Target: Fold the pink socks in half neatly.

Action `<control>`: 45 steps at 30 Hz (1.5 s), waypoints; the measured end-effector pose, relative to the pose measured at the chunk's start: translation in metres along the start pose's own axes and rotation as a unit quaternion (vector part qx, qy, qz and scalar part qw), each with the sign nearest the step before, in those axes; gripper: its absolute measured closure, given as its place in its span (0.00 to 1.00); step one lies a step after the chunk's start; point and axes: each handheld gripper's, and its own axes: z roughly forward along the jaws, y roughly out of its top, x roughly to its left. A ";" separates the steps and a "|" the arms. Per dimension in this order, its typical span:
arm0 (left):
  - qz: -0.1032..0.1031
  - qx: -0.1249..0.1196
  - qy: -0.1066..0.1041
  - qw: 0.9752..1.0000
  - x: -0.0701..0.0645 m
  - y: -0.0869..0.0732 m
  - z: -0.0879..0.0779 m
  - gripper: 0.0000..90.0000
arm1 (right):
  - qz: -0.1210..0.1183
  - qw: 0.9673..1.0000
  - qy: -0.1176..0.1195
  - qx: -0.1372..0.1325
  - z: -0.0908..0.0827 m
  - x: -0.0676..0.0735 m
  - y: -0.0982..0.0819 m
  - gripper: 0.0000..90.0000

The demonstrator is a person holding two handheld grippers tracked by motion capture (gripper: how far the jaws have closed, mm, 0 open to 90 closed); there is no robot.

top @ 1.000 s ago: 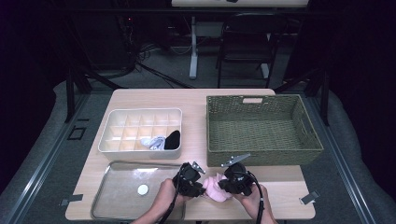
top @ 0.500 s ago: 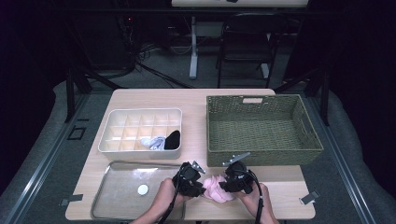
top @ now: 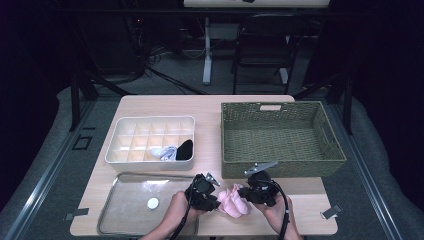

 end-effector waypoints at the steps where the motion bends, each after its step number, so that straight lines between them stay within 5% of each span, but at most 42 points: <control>1: 0.000 0.000 0.000 1.000 0.000 0.000 0.000 0.82 | 0.004 1.000 0.009 -0.002 -0.002 -0.001 0.000 0.96; 3: 0.000 -0.001 -0.001 1.000 0.000 0.000 0.001 0.82 | 0.015 0.999 0.033 -0.010 -0.001 0.000 0.000 0.96; 7: 0.000 0.001 -0.001 1.000 0.000 0.000 0.001 0.82 | 0.008 0.999 0.040 0.007 0.014 0.006 0.001 0.96; 20: -0.005 -0.004 -0.003 1.000 0.001 0.000 -0.001 0.81 | -0.021 0.998 0.018 0.053 0.046 0.016 0.001 0.96; 26: -0.019 -0.025 -0.021 0.999 0.003 0.004 -0.014 0.68 | -0.019 0.998 0.025 0.055 0.045 0.012 0.001 0.95; 30: -0.022 -0.012 -0.022 0.999 0.000 0.006 -0.006 0.55 | -0.017 0.998 0.026 0.055 0.045 0.013 0.001 0.94; 38: -0.015 0.001 -0.025 1.000 0.000 0.007 0.008 0.63 | -0.002 0.996 0.060 0.062 0.042 0.007 0.002 0.82; 45: -0.019 -0.005 -0.025 1.000 0.000 0.005 0.008 0.71 | 0.027 1.000 0.013 0.010 0.006 -0.004 -0.009 0.63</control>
